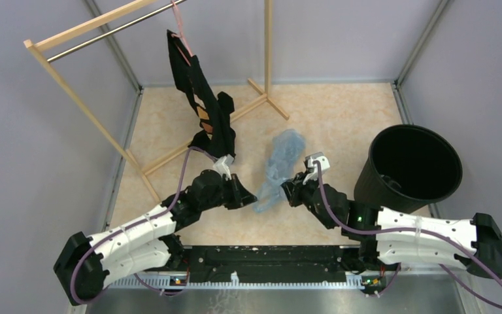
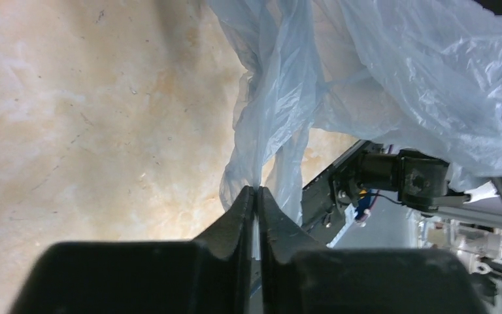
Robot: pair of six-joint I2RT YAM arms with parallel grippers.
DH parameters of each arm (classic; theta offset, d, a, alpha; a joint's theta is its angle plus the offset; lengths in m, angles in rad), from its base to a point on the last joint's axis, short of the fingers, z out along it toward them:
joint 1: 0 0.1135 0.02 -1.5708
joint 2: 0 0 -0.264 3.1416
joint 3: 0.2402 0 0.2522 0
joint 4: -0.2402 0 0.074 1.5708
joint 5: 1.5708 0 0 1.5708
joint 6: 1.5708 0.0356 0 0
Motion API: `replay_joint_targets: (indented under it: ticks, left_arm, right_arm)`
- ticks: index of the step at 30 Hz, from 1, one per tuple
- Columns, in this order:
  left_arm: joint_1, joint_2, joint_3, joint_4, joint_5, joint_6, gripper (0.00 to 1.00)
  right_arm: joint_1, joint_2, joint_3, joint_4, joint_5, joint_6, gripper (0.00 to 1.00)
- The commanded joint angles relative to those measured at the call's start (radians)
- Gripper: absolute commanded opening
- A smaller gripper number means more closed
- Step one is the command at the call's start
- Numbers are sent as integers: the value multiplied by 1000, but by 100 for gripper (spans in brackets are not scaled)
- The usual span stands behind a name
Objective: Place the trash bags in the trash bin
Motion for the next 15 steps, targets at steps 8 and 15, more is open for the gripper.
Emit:
replay_joint_targets:
  ticks: [8, 15]
  left_arm:
    - [-2, 34, -46, 152, 124, -47, 72]
    - [-19, 150, -107, 357, 209, -113, 84]
  right_arm:
    - [-6, 4, 30, 39, -14, 33, 0]
    - [-6, 35, 46, 45, -32, 46, 0]
